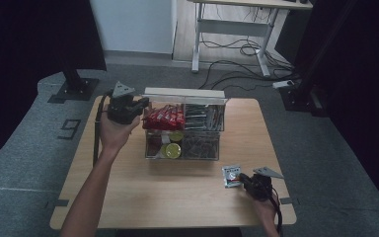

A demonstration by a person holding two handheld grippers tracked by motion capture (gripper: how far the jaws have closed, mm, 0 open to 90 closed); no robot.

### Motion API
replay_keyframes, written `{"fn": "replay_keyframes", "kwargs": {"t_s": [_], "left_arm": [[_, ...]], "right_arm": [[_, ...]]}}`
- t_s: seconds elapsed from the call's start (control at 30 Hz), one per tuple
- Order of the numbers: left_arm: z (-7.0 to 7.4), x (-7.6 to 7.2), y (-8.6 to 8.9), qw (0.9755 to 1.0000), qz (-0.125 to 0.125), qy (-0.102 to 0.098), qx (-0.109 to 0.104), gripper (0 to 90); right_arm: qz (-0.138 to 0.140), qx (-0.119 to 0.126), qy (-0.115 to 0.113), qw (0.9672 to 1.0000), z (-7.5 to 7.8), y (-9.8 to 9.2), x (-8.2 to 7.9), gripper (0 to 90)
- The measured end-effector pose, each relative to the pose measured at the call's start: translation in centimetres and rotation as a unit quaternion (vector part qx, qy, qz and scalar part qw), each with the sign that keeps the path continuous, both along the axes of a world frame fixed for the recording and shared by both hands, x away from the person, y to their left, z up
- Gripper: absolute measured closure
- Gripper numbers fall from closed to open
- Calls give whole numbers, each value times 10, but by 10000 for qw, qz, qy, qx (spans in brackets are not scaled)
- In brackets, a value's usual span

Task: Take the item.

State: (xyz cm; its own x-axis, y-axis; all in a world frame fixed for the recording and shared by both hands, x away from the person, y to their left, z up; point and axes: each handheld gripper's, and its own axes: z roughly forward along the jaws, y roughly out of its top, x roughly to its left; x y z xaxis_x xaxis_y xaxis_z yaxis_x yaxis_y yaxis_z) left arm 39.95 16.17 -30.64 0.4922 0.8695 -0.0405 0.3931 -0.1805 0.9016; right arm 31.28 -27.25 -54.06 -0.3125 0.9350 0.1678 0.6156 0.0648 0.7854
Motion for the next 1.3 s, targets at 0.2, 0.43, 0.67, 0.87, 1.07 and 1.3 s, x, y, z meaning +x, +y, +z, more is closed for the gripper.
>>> {"fn": "replay_keyframes", "kwargs": {"t_s": [0.2,0.43,0.67,0.87,1.07,1.3], "left_arm": [[-1,0,0,10000,-1,-4,3,900],[-2,-1,1,10000,11,-9,1,900],[-4,-1,0,10000,3,-9,-16,900],[-6,0,-1,10000,-28,9,-38,900],[-6,-1,-3,10000,-43,5,-18,900],[-10,-1,-3,10000,-59,37,-48,897]], "right_arm": [[-57,-170,-29,9998,0,2,-1,762],[-92,-288,-305,9991,7,6,-4,671],[-100,-178,-438,9988,11,5,-6,642],[-73,-100,-470,9988,12,4,-7,637],[-54,-62,-487,9988,12,4,-7,634],[-47,-35,-486,9988,12,4,-7,633]]}}
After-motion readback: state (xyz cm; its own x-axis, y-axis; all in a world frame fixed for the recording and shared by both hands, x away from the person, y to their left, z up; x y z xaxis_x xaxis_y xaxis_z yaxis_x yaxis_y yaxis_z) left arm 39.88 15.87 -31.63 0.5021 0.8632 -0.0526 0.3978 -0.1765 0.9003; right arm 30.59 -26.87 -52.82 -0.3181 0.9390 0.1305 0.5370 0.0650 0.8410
